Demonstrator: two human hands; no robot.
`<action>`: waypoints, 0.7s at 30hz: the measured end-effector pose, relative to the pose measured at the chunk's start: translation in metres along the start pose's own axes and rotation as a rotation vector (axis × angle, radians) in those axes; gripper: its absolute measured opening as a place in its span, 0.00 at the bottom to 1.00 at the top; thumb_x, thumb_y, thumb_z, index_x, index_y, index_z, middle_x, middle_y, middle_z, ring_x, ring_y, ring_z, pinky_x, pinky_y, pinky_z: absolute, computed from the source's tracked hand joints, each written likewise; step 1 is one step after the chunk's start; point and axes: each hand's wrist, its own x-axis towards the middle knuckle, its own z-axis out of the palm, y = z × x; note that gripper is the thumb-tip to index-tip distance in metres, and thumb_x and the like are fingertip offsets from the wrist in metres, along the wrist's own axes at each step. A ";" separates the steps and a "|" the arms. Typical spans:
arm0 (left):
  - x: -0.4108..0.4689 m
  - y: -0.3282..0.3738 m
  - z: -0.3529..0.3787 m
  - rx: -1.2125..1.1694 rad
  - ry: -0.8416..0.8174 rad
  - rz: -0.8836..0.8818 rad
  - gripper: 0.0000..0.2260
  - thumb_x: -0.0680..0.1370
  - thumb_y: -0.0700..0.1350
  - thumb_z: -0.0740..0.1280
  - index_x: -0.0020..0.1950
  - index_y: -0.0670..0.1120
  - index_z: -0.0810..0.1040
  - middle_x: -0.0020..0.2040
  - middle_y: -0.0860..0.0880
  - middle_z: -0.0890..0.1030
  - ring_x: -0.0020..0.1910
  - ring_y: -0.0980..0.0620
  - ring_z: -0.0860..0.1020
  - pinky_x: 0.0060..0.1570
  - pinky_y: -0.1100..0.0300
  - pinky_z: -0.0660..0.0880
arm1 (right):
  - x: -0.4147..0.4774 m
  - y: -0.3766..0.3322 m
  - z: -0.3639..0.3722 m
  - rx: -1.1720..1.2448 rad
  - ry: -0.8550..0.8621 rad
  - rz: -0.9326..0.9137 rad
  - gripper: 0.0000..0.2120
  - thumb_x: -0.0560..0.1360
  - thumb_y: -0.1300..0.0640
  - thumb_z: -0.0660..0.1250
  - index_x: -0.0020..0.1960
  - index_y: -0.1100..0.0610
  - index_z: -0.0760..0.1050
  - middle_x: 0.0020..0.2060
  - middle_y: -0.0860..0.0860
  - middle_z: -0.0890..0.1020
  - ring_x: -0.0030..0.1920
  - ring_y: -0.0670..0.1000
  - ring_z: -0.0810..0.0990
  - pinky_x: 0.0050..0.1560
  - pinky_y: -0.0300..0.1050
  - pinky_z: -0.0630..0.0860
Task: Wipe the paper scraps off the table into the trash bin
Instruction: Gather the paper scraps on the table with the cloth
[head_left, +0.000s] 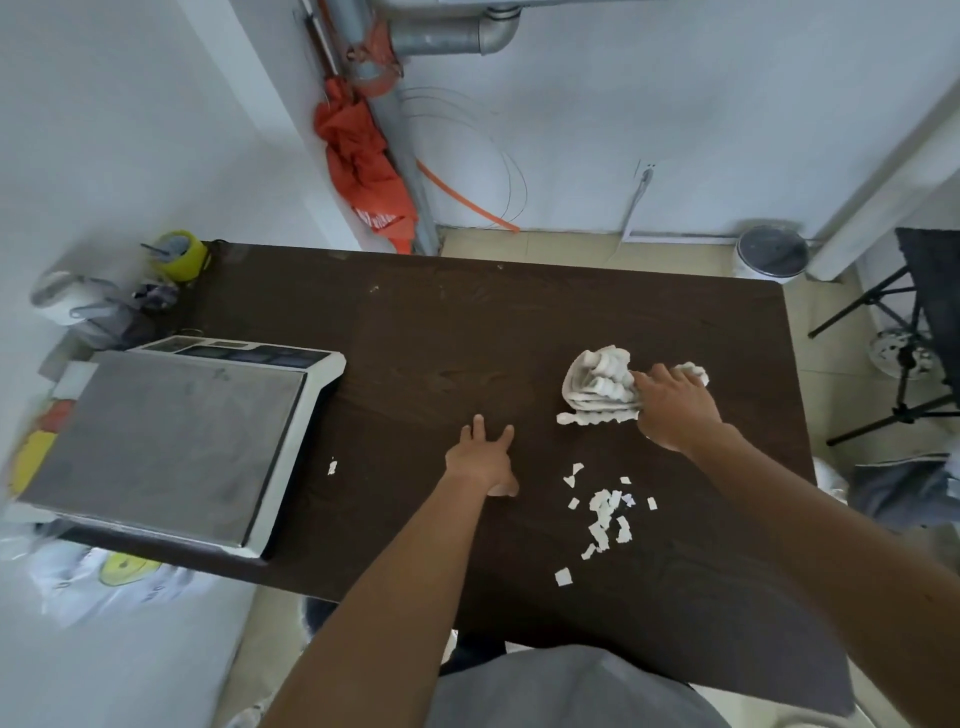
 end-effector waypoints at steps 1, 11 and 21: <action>0.000 0.000 0.000 0.008 0.002 0.004 0.47 0.76 0.54 0.71 0.82 0.58 0.40 0.81 0.44 0.35 0.81 0.41 0.42 0.74 0.42 0.59 | -0.006 0.002 0.002 0.010 -0.007 0.023 0.20 0.75 0.54 0.62 0.67 0.53 0.70 0.59 0.53 0.75 0.64 0.57 0.73 0.67 0.51 0.64; -0.002 -0.004 0.016 0.242 0.127 0.037 0.47 0.77 0.50 0.70 0.82 0.55 0.37 0.81 0.39 0.38 0.80 0.39 0.46 0.73 0.43 0.64 | -0.082 -0.027 0.022 0.145 -0.143 0.143 0.31 0.77 0.35 0.57 0.73 0.52 0.63 0.65 0.53 0.74 0.66 0.55 0.72 0.68 0.55 0.66; -0.002 -0.007 0.018 0.251 0.169 0.062 0.50 0.75 0.52 0.73 0.82 0.55 0.38 0.81 0.39 0.39 0.80 0.39 0.48 0.71 0.43 0.67 | -0.103 -0.061 0.022 0.301 -0.183 0.109 0.25 0.76 0.36 0.60 0.64 0.51 0.69 0.54 0.49 0.78 0.53 0.51 0.77 0.59 0.49 0.72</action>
